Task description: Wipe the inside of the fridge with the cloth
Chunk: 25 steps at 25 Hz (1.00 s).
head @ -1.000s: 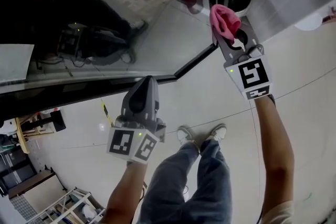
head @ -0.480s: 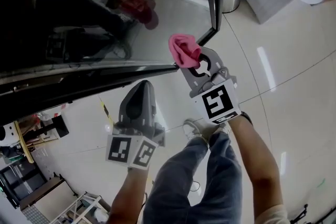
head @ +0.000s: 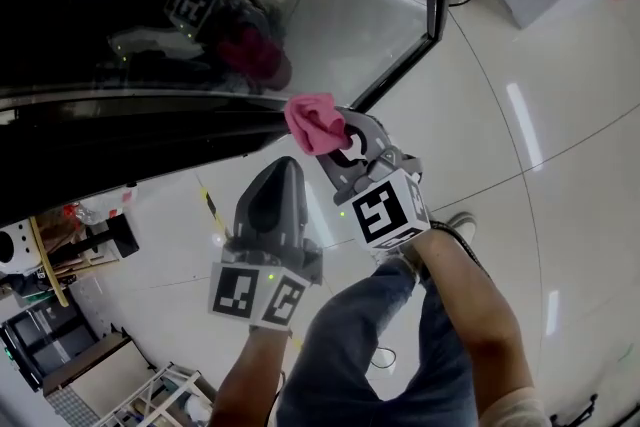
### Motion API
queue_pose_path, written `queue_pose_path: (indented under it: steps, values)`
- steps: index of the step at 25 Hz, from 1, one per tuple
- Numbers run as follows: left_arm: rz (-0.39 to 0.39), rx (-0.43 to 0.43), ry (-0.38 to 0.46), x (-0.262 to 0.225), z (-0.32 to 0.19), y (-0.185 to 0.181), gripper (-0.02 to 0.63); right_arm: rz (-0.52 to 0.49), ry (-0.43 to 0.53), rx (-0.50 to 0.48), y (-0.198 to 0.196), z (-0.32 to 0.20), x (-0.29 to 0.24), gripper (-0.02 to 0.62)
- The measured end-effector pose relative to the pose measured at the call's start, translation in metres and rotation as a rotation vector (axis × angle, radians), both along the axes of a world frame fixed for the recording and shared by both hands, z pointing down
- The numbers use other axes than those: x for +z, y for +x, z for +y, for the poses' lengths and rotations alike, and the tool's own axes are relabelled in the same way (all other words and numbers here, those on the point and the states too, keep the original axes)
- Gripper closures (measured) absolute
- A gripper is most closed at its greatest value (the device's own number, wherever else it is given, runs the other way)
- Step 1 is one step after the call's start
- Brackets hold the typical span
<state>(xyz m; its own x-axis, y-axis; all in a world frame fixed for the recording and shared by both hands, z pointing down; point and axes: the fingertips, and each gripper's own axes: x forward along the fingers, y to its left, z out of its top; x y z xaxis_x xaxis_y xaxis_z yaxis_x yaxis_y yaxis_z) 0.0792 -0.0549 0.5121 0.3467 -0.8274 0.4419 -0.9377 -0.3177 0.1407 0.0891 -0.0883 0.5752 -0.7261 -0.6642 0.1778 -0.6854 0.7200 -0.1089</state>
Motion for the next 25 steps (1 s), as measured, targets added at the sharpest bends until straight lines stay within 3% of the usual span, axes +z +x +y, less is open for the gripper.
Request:
queue_pose_path:
  steps: [5, 19, 25]
  values:
    - [0.018, 0.008, -0.004, 0.019, 0.0, 0.012, 0.621, 0.02, 0.011, 0.049, 0.03, -0.015, 0.023, 0.531]
    - [0.013, 0.05, -0.018, 0.046, -0.021, 0.054, 0.621, 0.122, -0.056, 0.324, 0.2, -0.119, 0.073, 0.531]
    - [0.001, 0.059, -0.033, 0.053, -0.033, 0.059, 0.621, 0.148, -0.043, 0.347, 0.222, -0.142, 0.072, 0.531]
